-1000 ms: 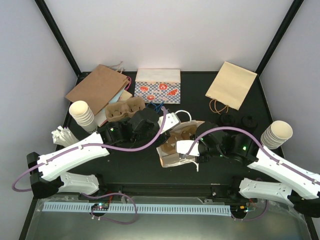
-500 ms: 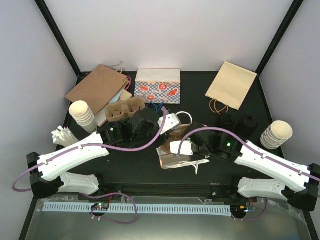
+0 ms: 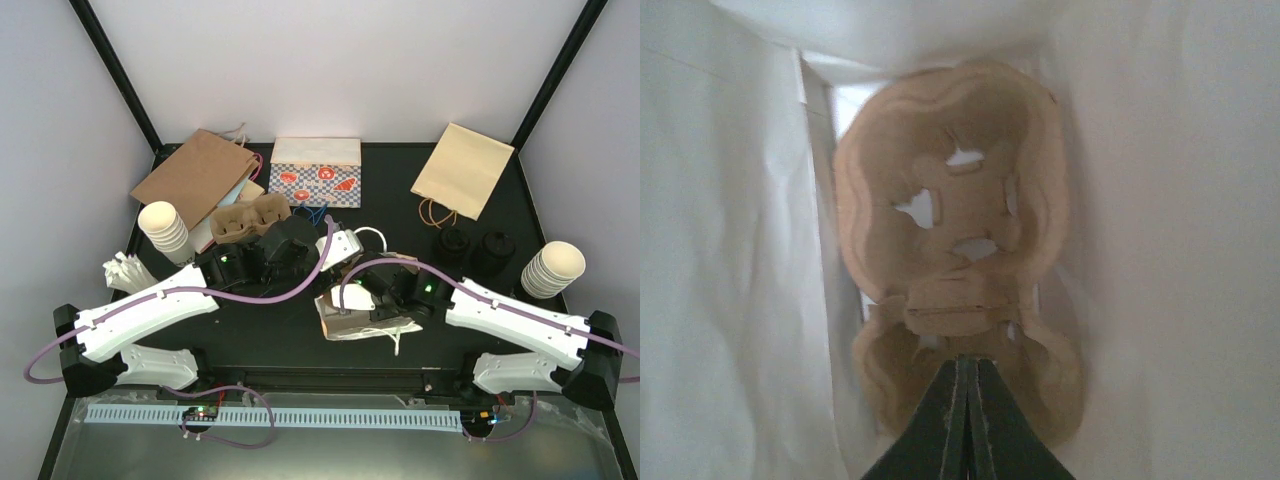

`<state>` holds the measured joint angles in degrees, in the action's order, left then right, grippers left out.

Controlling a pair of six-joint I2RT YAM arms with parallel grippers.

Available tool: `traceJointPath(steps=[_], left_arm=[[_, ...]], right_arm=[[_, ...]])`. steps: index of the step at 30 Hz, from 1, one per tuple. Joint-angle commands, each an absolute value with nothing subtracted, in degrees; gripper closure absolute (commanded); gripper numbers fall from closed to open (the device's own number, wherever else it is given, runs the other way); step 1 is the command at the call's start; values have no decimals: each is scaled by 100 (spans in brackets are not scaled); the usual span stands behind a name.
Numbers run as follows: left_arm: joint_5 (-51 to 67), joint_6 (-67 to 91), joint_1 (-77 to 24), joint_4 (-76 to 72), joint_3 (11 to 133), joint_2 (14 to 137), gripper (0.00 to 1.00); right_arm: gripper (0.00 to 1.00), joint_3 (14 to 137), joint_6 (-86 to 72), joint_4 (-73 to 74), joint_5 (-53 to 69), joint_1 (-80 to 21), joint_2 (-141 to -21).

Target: Pack the takeout coffee

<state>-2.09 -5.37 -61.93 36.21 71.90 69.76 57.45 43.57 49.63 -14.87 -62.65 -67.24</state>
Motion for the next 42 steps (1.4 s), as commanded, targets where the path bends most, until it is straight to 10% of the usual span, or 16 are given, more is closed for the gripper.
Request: traceJointPath(steps=[1, 42], left_arm=[[-18, -682, -6170, 3652, 7490, 6858, 98], [-71, -33, -7577, 3902, 6540, 6414, 97]], right_arm=[[99, 5491, 4339, 4393, -2035, -6298, -6730], [99, 3883, 1489, 2588, -4557, -8394, -7869]])
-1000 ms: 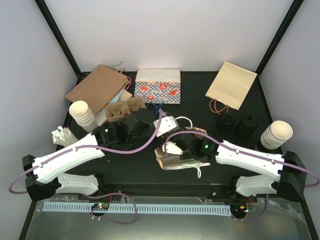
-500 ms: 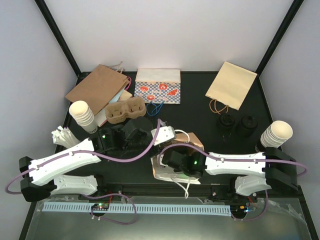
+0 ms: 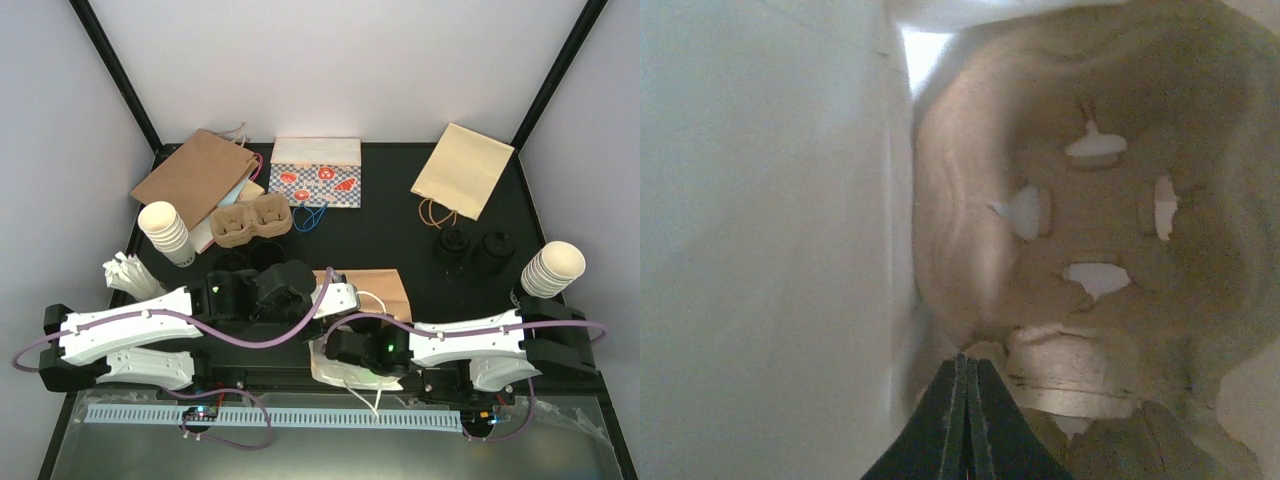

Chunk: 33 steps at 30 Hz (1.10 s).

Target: Pack the takeout coffee

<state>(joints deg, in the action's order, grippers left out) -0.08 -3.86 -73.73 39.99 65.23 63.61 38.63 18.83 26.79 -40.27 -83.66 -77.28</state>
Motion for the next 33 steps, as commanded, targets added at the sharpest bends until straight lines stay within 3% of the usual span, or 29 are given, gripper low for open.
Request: traceJointPath(steps=[1, 14, 33], left_arm=[[-90, -20, -7595, 3922, 6531, 6419, 97], [-143, 51, -7810, 3928, 6551, 6539, 97], [-271, 88, -8066, 3984, 6663, 6568, 96]], right_arm=[[99, 3885, 1510, 2592, -4604, -8394, -7821], [99, 4030, 1852, 2774, -4557, -8200, -7572], [99, 4241, 1942, 2139, -4999, -7677, -8699]])
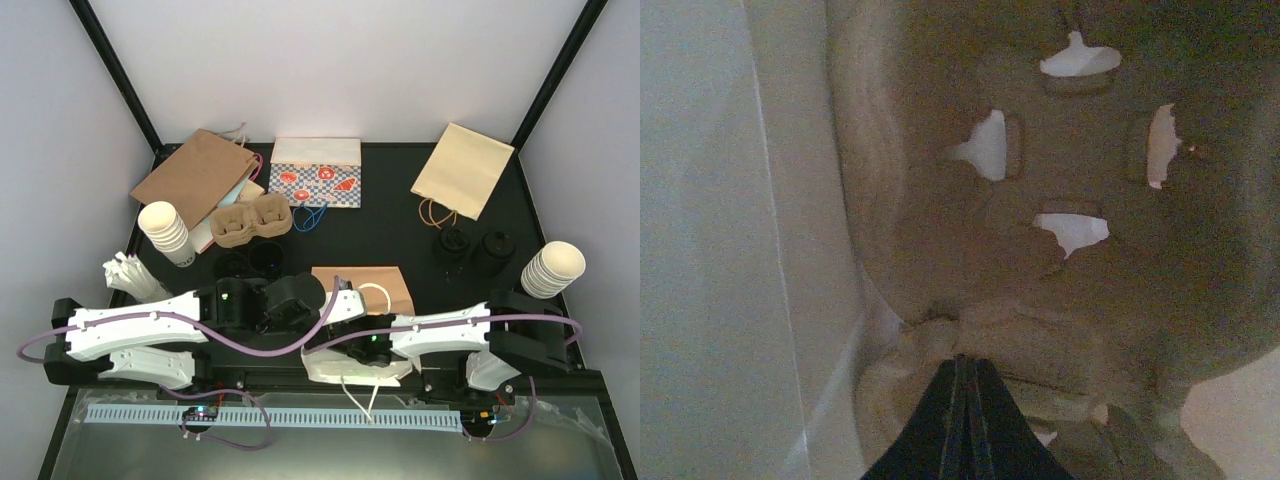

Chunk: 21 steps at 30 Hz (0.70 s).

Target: Pack the takeout coffee

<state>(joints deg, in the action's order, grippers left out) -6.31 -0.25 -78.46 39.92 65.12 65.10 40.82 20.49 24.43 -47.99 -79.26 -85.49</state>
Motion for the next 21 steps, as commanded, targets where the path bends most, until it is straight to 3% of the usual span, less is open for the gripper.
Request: traceJointPath(steps=[1, 21], left_arm=[[-278, 93, -8068, 3986, 6662, 6573, 96], [-785, 302, -8084, 4052, 6712, 6527, 96]], right_arm=[[99, 4242, 1942, 2099, -5010, -7649, -8735], [99, 4189, 2096, 1850, -5193, -7635, -8091]])
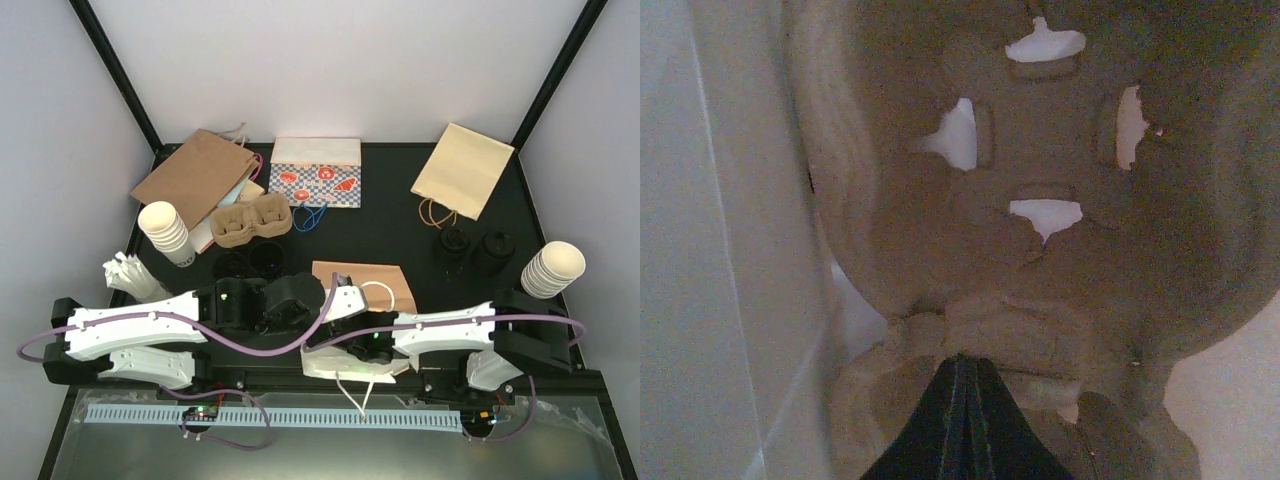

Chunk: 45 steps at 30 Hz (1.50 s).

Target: Pack the takeout coffee

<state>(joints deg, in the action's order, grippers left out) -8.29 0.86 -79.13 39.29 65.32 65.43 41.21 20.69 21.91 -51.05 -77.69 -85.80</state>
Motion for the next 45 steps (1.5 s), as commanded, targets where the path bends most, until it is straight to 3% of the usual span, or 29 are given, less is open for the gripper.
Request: traceJointPath(steps=[1, 9, 18, 24, 34, 45], left_arm=[[-818, 302, -8080, 4038, 6710, 6516, 96], [-876, 314, -8077, 4010, 6709, 6636, 96], [-1372, 343, -8070, 4053, 6769, 6724, 97], [-1441, 367, -8068, 4091, 6757, 6823, 97], [-1146, 369, -8068, 4128, 6788, 6828, 97], [-668, 284, -8068, 3985, 6698, 6635, 96]], right_arm=[[99, 4184, 2166, 1862, -5199, -7636, -8020], [99, 4266, 2406, 1955, -5204, -7664, -7663], [99, 4683, 1883, 3203, -4282, -7838, -7726], [99, 4591, 1338, 3490, -5066, -8269, -7874], [99, 4283, 2072, 2785, -5674, -8282, -7371], [99, 4095, 2819, 2150, -4913, -7805, -7746]])
